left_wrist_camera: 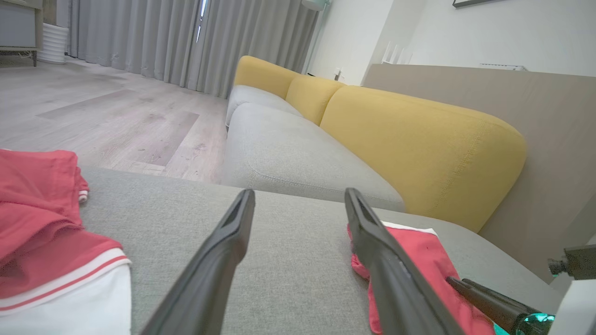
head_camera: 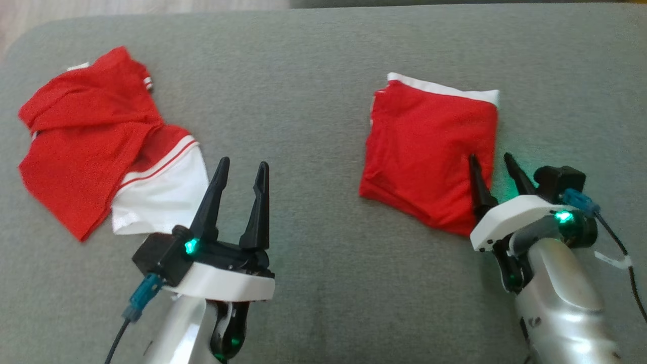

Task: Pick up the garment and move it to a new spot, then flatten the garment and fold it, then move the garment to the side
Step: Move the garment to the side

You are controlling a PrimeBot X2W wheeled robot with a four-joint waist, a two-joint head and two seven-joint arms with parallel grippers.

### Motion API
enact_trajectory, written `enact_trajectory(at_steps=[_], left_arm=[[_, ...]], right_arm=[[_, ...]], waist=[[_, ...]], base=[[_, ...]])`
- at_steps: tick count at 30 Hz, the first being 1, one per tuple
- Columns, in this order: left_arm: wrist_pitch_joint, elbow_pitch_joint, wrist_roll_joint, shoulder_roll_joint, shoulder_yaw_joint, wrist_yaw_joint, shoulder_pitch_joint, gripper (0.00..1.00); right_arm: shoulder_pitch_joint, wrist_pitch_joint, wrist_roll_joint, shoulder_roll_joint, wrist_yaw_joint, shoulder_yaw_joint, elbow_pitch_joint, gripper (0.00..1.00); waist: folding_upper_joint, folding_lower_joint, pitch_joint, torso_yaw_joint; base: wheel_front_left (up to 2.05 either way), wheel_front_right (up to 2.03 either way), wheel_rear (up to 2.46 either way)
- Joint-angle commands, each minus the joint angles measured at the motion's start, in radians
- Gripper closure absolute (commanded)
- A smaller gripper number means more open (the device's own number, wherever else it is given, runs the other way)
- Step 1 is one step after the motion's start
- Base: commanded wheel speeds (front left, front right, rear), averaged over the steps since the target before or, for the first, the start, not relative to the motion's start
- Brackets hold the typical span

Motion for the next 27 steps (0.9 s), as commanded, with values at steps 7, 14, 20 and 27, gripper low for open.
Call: enact_trajectory(at_steps=[7,14,20,27], left_arm=[[-0.005,-0.026,-0.006,0.004,0.012,-0.006,-0.046,0.0],[-0.005,-0.026,0.0,0.004,0.023,-0.004,-0.044,0.0],[-0.005,-0.035,0.004,0.004,0.025,-0.003,-0.052,0.0],[-0.005,-0.048,-0.003,0.004,0.0,-0.002,-0.083,0.0]], right_arm=[[-0.106,0.014,0.059,0.001,0.007,0.08,0.138,0.0],[-0.167,-0.066,-0.032,0.001,0.007,0.113,0.214,1.0],[-0.194,-0.097,-0.214,0.0,0.007,0.069,0.197,1.0],[-0.215,-0.068,-0.295,-0.095,0.007,0.155,0.181,1.0]], waist=[[0.0,-0.0002,0.018,0.045],[0.0,-0.0002,0.014,0.025],[0.0,-0.0002,-0.001,-0.042],[0.0,-0.0002,-0.002,-0.105]], base=[[0.0,0.0,0.0],[0.0,0.0,0.0],[0.0,0.0,0.0],[0.0,0.0,0.0]])
